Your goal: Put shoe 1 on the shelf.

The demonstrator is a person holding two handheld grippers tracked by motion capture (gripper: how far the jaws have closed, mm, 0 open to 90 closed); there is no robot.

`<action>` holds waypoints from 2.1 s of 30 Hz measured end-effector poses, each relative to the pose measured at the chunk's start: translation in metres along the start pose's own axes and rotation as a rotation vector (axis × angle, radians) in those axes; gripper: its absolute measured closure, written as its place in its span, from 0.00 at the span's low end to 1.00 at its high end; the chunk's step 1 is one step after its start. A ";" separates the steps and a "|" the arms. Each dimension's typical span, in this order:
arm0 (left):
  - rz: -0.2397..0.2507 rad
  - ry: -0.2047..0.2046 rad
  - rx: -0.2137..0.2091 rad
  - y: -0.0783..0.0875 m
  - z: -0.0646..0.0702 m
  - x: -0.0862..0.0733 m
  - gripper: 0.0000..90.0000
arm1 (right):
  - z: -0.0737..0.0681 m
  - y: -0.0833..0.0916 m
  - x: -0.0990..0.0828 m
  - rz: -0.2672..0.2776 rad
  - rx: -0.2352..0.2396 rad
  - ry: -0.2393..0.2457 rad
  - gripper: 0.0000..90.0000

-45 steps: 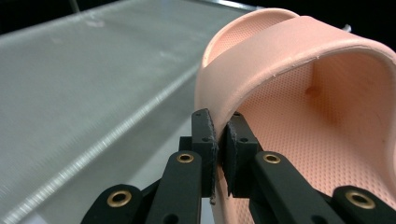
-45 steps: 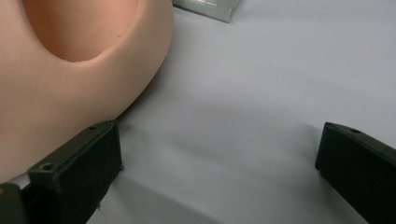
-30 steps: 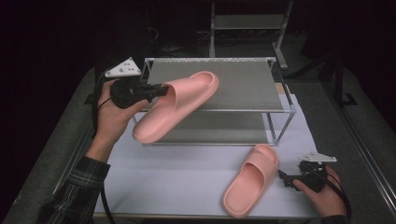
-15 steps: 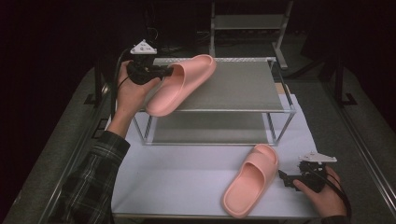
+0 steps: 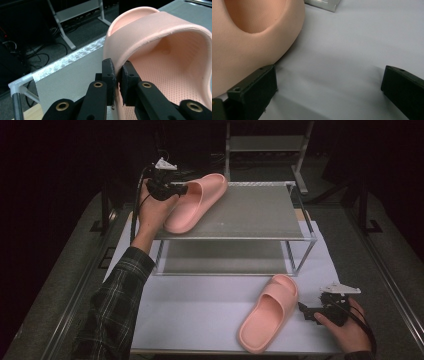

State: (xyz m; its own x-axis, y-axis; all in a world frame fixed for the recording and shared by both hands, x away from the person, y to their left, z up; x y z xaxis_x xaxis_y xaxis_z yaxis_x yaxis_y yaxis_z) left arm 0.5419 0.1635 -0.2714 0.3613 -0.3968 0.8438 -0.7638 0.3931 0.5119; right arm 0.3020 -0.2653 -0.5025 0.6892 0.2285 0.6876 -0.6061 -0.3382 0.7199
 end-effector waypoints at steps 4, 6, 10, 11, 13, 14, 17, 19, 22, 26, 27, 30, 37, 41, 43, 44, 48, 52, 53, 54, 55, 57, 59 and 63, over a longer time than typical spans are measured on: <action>-0.021 0.007 0.000 -0.004 0.000 -0.004 0.86 | 0.000 0.000 0.000 0.001 0.000 -0.002 0.00; -0.005 0.021 -0.007 -0.001 0.000 -0.003 0.82 | 0.000 0.000 0.000 0.001 0.000 -0.003 0.00; 0.004 0.021 -0.017 0.007 0.000 -0.001 0.74 | 0.000 0.000 0.000 0.002 0.000 -0.002 0.00; -0.002 0.017 -0.027 0.013 0.000 -0.002 0.73 | 0.000 0.000 0.000 0.002 0.000 -0.002 0.00; -0.006 0.022 -0.043 0.021 -0.001 -0.005 0.72 | 0.000 0.000 0.000 0.002 0.000 -0.002 0.00; -0.006 0.023 -0.047 0.027 -0.001 -0.006 0.72 | 0.000 0.000 0.000 0.002 -0.001 -0.002 0.00; 0.022 0.034 -0.056 0.041 -0.002 -0.011 0.76 | 0.000 0.000 0.000 0.003 -0.001 -0.001 0.00; -0.008 0.026 -0.053 0.048 -0.004 -0.018 0.81 | 0.000 0.000 0.000 0.004 -0.002 -0.001 0.00; 0.006 0.045 -0.067 0.056 -0.005 -0.025 0.88 | 0.000 0.000 0.000 0.005 -0.002 -0.001 0.00; -0.045 0.048 -0.041 0.064 -0.006 -0.044 1.00 | 0.000 0.000 0.000 0.005 -0.003 0.000 0.00; -0.051 0.048 -0.031 0.064 -0.006 -0.048 1.00 | 0.000 0.000 0.000 0.005 -0.003 -0.001 0.00; -0.064 0.061 -0.032 0.062 -0.006 -0.057 1.00 | 0.000 0.000 0.000 0.005 -0.003 0.000 0.00; -0.075 0.098 -0.037 0.057 -0.008 -0.073 1.00 | 0.000 0.000 0.000 0.002 -0.002 -0.001 0.00; -0.074 0.095 -0.059 0.059 -0.003 -0.074 1.00 | 0.000 0.000 0.000 0.002 -0.002 -0.001 0.00; -0.073 0.090 -0.080 0.059 0.006 -0.073 1.00 | 0.000 0.000 0.000 0.002 -0.002 0.000 0.00; -0.072 0.083 -0.090 0.059 0.011 -0.072 1.00 | 0.000 0.000 0.000 0.002 -0.002 0.000 0.00; -0.070 0.068 -0.117 0.058 0.024 -0.068 1.00 | 0.000 0.000 0.000 0.002 -0.002 0.000 0.00; -0.064 0.068 -0.143 0.055 0.034 -0.064 1.00 | 0.000 0.000 0.000 0.001 -0.002 0.000 0.00; -0.061 0.069 -0.153 0.054 0.038 -0.062 1.00 | 0.000 0.000 0.000 0.002 -0.001 0.001 0.00; -0.061 0.069 -0.153 0.054 0.038 -0.062 1.00 | 0.000 0.000 0.000 0.002 -0.002 0.001 0.00; -0.057 0.072 -0.168 0.052 0.042 -0.061 1.00 | 0.000 0.000 0.000 0.002 -0.001 0.001 0.00; -0.058 0.070 -0.176 0.052 0.045 -0.060 1.00 | 0.000 0.000 0.000 0.002 -0.001 0.001 0.00; -0.051 0.070 -0.201 0.049 0.053 -0.057 1.00 | 0.000 0.000 0.000 0.001 -0.001 0.000 0.00; -0.050 0.057 -0.202 0.048 0.059 -0.054 1.00 | 0.000 0.000 0.000 0.001 -0.002 0.000 0.00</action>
State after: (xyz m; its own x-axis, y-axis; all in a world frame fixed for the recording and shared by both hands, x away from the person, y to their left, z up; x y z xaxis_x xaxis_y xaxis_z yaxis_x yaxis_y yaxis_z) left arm 0.4544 0.1550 -0.3025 0.4302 -0.3748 0.8213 -0.6234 0.5347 0.5705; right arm 0.3019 -0.2651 -0.5026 0.6884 0.2279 0.6886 -0.6079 -0.3366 0.7192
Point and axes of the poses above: each handheld gripper's, and its own axes: y roughly backward along the jaws, x roughly out of its top, z roughly to its right, the point moved 6 cm from there along -y, roughly forward along the jaws, and after that the axes turned 6 degrees about x, right-handed, at the moved point
